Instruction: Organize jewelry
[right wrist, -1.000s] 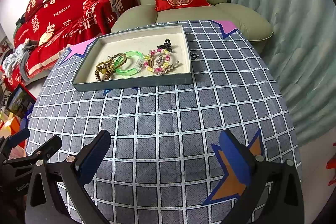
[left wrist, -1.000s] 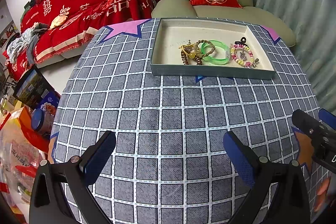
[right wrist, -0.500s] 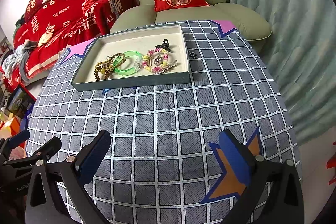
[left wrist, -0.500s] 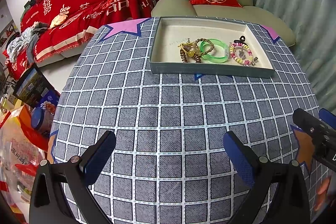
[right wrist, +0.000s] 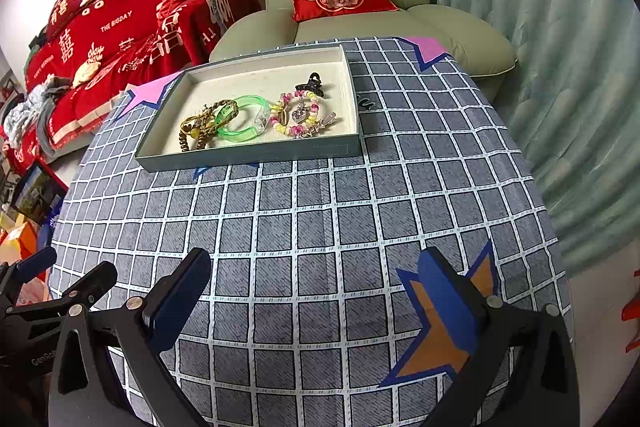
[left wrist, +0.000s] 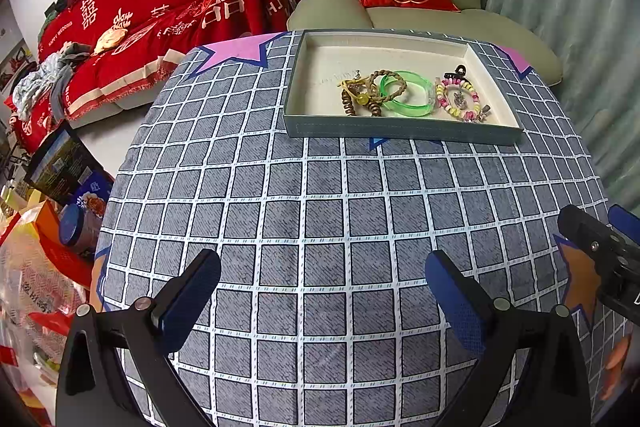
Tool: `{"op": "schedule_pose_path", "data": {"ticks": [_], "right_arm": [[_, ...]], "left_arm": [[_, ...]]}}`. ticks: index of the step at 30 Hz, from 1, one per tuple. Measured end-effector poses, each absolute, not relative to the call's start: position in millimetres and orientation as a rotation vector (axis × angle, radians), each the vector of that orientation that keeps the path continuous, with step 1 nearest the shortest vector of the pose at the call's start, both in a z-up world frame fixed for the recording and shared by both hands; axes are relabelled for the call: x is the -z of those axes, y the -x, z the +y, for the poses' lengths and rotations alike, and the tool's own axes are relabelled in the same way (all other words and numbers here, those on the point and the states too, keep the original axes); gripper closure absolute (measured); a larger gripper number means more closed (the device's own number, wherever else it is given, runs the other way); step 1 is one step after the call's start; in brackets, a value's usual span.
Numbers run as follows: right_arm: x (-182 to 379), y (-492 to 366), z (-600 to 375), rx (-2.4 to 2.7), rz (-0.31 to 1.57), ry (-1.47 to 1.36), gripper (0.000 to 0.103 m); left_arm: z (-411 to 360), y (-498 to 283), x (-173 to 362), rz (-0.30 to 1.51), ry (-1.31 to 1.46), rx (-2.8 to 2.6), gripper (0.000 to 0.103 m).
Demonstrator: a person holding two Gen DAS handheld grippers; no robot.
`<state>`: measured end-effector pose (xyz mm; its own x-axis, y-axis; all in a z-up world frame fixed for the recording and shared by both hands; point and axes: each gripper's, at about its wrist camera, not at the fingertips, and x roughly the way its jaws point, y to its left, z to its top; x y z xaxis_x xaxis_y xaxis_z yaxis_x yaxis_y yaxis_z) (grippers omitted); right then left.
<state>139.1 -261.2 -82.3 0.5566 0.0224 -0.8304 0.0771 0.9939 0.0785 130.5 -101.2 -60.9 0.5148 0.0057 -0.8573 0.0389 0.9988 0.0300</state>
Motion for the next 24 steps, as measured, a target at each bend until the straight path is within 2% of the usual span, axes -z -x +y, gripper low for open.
{"op": "schedule_pose_path", "data": {"ticks": [24], "right_arm": [[82.3,-138.6,-262.4,0.033,0.982,-0.111,0.0]], "left_arm": [[-102.5,-128.4,62.8,1.032,-0.05,0.021,0.0]]}}
